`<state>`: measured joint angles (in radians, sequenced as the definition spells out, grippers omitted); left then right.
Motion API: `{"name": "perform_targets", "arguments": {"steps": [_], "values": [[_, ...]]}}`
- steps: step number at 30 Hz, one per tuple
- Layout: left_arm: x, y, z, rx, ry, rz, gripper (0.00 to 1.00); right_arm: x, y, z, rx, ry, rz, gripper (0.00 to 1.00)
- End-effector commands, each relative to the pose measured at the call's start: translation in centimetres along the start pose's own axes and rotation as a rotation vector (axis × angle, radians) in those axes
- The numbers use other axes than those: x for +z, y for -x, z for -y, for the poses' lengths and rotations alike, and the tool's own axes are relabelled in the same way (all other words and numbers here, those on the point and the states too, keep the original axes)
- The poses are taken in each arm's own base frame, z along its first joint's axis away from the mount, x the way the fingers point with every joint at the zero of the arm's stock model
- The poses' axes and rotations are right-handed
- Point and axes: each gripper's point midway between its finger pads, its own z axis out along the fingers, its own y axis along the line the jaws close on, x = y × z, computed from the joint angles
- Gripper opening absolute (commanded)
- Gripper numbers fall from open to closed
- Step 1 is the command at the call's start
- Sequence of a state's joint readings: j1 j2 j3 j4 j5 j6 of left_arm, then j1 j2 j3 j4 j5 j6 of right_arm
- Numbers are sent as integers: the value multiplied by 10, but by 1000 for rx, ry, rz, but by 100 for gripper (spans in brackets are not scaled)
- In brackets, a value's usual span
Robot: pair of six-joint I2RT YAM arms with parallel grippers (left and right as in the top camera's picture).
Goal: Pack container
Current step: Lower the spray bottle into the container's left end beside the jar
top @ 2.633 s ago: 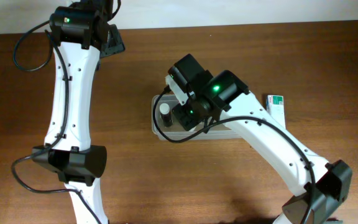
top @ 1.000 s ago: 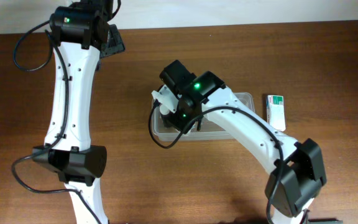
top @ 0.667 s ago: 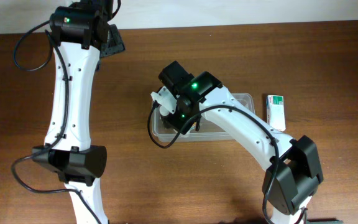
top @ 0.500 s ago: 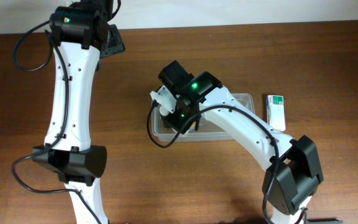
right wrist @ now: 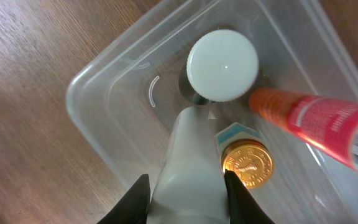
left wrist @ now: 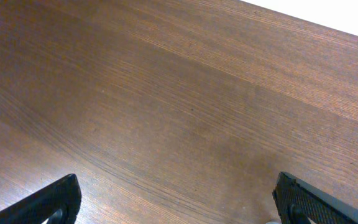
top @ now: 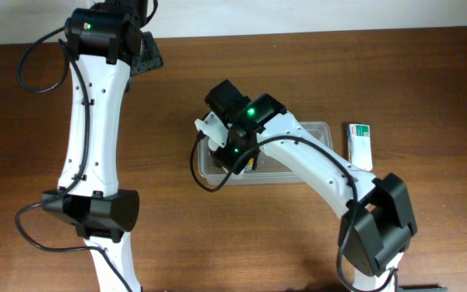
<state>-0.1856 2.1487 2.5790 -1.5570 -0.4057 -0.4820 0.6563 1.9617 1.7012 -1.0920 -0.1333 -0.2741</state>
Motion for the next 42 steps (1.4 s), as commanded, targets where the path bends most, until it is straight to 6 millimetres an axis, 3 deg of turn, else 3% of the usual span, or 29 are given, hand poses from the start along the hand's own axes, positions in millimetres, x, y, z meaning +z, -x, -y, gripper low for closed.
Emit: {"name": "perform_targets", "arguments": {"steps": [1,42], "values": [[-4,4,-5,5,11,18,99,11,-1,-4,-12,24,-17,4],[-4,4,-5,5,11,18,99,18,3,-2,-12,22,-8,4]]}}
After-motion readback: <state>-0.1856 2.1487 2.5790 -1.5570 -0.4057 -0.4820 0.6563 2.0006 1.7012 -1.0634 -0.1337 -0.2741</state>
